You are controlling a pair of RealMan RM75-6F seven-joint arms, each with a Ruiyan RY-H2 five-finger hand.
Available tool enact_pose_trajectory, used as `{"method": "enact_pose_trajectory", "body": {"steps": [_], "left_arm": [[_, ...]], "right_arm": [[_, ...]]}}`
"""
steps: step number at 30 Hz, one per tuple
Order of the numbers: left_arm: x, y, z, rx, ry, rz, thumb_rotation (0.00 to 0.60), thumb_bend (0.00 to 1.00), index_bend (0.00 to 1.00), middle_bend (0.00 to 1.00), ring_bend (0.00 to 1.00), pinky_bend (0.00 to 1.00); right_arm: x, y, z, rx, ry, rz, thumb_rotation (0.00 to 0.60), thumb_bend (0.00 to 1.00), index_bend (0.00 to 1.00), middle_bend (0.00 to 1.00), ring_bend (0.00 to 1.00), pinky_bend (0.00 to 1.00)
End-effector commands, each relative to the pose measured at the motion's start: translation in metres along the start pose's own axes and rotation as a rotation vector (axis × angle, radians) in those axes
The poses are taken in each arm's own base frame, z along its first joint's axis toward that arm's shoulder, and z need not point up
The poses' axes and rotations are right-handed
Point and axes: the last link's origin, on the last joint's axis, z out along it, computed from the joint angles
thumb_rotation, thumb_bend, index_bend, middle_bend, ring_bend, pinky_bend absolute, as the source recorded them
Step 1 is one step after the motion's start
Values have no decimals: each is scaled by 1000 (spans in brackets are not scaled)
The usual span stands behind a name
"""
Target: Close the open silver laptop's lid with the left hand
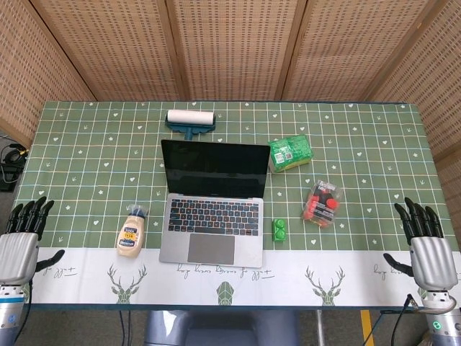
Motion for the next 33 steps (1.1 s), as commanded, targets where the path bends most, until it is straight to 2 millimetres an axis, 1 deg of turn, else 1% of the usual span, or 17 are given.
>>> {"method": "enact_pose_trajectory", "body": {"steps": [1,2,5,7,10,11,13,15,19,21,25,28,29,33], "left_arm": [[0,2,-1,-6,-1,4,600,135,0,0,0,0],[0,3,-2,-9,0,8,600,153,0,0,0,0],[0,5,-3,-12,-3,12,600,278,0,0,0,0],[2,8,-3,-12,-10,8,600,414,0,0,0,0],[5,15,4,-24,-17,-7,600,567,0,0,0,0],[7,17,9,-33,-18,-8,600,601,0,0,0,0],[12,23,22,-50,-15,-10,600,711,0,0,0,0],[21,36,41,-90,3,-12,600,776,0,0,0,0],[39,66,79,-180,13,-8,600,862,0,0,0,0],[45,77,92,-213,14,-10,600,893,0,0,0,0],[55,108,131,-284,-10,-5,600,959,12,0,0,15],[56,133,158,-333,-52,-6,600,998,36,0,0,55],[55,138,164,-341,-62,-5,600,1000,45,0,0,61],[54,175,203,-398,-109,7,600,1000,80,0,0,69]], "right_arm": [[1,0,0,0,2,1,600,44,0,0,0,0],[1,1,-1,0,3,1,600,44,0,0,0,0],[2,1,-1,1,6,3,600,43,0,0,0,0],[4,2,-1,-2,12,5,600,43,0,0,0,0],[6,5,0,-17,20,8,600,43,0,0,0,0],[6,6,1,-21,21,9,600,44,0,0,0,0],[7,9,3,-33,22,10,600,43,0,0,0,0],[7,12,5,-50,21,10,600,44,0,0,0,0],[7,20,9,-83,17,14,600,44,0,0,0,0],[8,24,11,-99,20,16,600,44,0,0,0,0],[11,34,15,-139,24,31,600,43,0,0,0,0],[11,39,17,-156,18,41,600,44,0,0,0,0],[11,40,18,-158,18,43,600,44,0,0,0,0],[12,44,20,-169,16,53,600,44,0,0,0,0]]}}
